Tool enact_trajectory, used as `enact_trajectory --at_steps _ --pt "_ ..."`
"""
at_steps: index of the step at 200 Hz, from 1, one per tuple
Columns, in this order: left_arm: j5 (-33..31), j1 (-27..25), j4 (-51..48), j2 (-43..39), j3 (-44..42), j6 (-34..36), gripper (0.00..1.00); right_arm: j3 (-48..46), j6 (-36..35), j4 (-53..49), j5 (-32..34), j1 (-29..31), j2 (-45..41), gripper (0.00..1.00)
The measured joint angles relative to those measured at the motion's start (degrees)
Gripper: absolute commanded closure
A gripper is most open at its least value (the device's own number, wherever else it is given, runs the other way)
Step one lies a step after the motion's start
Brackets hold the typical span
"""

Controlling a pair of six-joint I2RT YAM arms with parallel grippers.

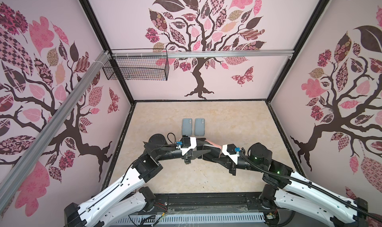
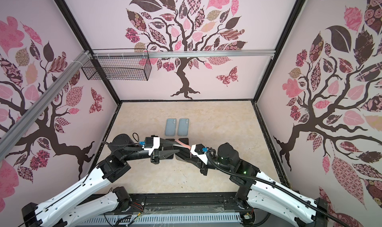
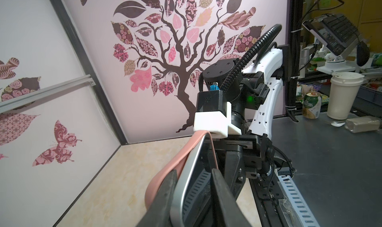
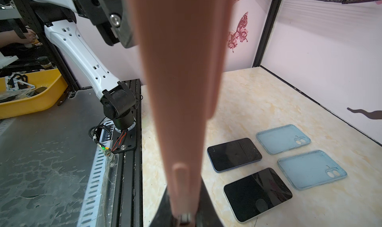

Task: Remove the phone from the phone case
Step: 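Keep pulling the grippers apart, peeling the pink case off the phone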

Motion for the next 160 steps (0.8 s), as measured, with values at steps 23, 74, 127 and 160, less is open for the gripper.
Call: enact_trajectory --at_steps 23,74,127,160 --pt "1.77 0.0 2.62 0.79 -0.31 -1.84 0.68 0.0 0.37 0.0 -0.68 -0.02 -0.52 1.0" --pt "4.04 0.02 9.03 1.49 -2.14 -5.79 0.68 0.0 0.94 0.42 -1.64 -0.02 -1.27 1.0" --pt "4.94 0.02 13.86 1.75 -3.54 -9.31 0.61 0.0 1.03 1.11 -1.88 -0.02 -1.6 1.0" --pt "5.4 0.0 15.45 2.29 -3.61 -10.54 0.57 0.02 1.38 2.16 -1.79 -0.04 -1.75 1.0"
